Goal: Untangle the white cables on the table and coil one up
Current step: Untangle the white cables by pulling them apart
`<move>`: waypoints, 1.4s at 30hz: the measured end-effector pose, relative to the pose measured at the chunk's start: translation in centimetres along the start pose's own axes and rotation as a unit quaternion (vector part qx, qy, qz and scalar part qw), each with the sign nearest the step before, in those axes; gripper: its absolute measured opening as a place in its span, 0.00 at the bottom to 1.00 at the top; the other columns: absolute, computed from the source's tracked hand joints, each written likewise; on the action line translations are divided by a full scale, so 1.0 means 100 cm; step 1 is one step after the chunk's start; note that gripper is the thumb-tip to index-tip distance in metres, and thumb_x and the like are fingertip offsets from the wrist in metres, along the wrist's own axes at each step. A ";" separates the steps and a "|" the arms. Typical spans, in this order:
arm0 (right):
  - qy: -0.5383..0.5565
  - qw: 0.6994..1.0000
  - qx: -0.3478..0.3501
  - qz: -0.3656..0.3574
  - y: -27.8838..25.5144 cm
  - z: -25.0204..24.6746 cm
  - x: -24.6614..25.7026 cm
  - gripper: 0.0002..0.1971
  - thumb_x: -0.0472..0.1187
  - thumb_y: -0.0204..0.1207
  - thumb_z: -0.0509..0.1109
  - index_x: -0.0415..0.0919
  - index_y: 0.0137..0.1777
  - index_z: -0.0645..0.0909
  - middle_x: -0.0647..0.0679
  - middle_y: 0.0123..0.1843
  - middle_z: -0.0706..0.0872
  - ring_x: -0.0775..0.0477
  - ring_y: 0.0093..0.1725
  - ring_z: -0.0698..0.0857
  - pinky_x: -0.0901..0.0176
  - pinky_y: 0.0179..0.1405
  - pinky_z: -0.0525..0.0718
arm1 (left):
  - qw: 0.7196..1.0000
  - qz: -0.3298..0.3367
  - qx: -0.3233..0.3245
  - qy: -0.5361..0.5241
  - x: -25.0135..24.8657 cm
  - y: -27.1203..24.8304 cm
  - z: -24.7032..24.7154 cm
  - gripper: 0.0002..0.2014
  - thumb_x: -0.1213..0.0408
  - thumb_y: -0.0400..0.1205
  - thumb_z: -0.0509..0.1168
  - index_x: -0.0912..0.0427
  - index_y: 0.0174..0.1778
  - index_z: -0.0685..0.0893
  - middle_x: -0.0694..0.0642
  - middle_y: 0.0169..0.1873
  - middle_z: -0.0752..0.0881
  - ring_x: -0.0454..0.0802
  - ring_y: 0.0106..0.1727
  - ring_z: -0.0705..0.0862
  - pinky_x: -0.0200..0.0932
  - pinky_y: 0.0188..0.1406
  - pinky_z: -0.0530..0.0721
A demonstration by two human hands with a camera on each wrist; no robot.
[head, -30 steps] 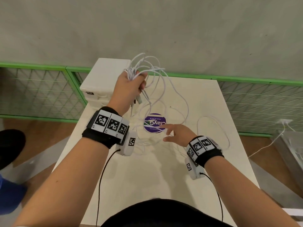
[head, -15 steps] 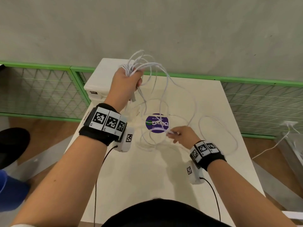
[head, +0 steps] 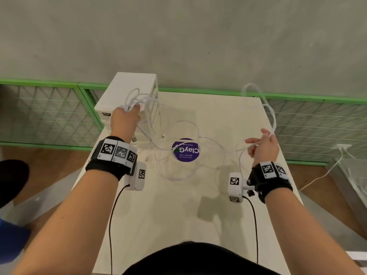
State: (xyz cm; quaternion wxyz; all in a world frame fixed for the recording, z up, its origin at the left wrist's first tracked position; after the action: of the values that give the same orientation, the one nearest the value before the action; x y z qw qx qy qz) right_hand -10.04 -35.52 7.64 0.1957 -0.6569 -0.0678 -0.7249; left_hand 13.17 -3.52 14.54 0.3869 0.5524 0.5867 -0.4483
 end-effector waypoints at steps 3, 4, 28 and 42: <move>-0.136 0.987 0.031 0.082 0.012 -0.004 -0.029 0.11 0.39 0.84 0.52 0.39 0.59 0.73 0.41 0.32 0.85 0.52 0.10 0.69 0.69 0.12 0.62 | 0.996 0.014 0.059 0.067 -0.005 -0.006 0.008 0.19 0.51 0.75 0.73 0.65 0.42 0.79 0.54 0.30 0.79 0.54 0.29 0.77 0.40 0.26 0.73; -0.186 0.975 0.066 0.099 0.012 -0.001 -0.039 0.10 0.40 0.84 0.53 0.37 0.57 0.73 0.40 0.34 0.86 0.52 0.11 0.72 0.69 0.12 0.65 | 0.990 0.022 0.111 0.085 -0.009 -0.011 0.016 0.26 0.47 0.70 0.77 0.67 0.46 0.80 0.57 0.33 0.81 0.56 0.28 0.79 0.42 0.25 0.78; -0.271 0.932 0.195 -0.139 -0.024 0.064 0.030 0.16 0.26 0.73 0.59 0.42 0.52 0.83 0.49 0.40 0.84 0.54 0.33 0.78 0.71 0.28 0.76 | 0.929 0.177 0.210 0.249 -0.074 -0.071 0.041 0.22 0.48 0.76 0.73 0.60 0.32 0.71 0.51 0.24 0.71 0.47 0.24 0.69 0.39 0.19 0.65; -0.232 0.881 0.406 -0.068 -0.048 0.055 0.055 0.55 0.53 0.55 0.84 0.59 0.81 0.55 0.58 0.78 0.68 0.56 0.76 0.66 0.55 0.76 0.65 | 0.932 0.073 0.272 0.230 -0.063 -0.074 0.048 0.28 0.36 0.76 0.65 0.59 0.27 0.73 0.45 0.10 0.71 0.41 0.11 0.64 0.33 0.14 0.64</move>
State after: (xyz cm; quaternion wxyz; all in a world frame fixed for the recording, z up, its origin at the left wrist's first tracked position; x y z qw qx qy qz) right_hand -7.03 -30.25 14.50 0.3746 -0.6630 -0.4443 -0.4719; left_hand 6.22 -9.88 19.79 0.1082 0.7658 0.4732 -0.4219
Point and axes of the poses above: each hand's wrist, its own y-axis towards the middle knuckle, its own z-axis out of the palm, x = y × z, the point moved 5 cm from there along y, towards the middle knuckle
